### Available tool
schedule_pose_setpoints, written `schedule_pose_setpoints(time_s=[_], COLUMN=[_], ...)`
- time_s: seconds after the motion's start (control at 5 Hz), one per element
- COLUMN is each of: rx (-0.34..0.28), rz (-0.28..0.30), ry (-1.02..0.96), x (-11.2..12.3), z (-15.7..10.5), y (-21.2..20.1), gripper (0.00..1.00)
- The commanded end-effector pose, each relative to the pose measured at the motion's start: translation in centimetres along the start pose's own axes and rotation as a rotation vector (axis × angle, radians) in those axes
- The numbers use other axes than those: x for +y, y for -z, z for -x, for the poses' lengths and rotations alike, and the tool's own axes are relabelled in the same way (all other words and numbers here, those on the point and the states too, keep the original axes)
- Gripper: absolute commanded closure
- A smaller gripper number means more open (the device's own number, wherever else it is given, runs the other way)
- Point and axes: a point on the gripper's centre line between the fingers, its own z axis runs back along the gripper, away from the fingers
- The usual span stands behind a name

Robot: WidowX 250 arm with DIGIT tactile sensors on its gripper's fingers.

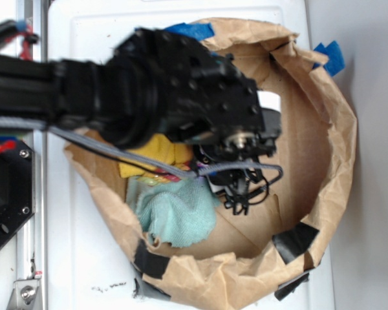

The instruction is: Grab the multicolored rope.

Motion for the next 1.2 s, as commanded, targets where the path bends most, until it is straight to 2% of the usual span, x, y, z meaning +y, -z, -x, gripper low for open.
schedule_pose_setpoints(time_s=[0.0, 0.2, 0.4, 0.6, 0.8, 1.0], rx=[-0.063, -0.052, -0.08, -0.074, -0.076, -0.082], rz=[0.038, 0.096, 0.117, 0.143, 0.137, 0.115], ry=[-0.047, -0.061, -0.038, -0.02, -0.02, -0.03], x=[1.1, 2.4, 3.1, 2.6, 1.8, 1.4], z=[-1.2, -1.4, -0.7, -0.4, -0.7, -1.1], y=[-2.4, -2.8, -3.2, -8.2, -10.7, -9.9], gripper=[1.0, 1.0, 1.0, 1.0, 1.0, 1.0])
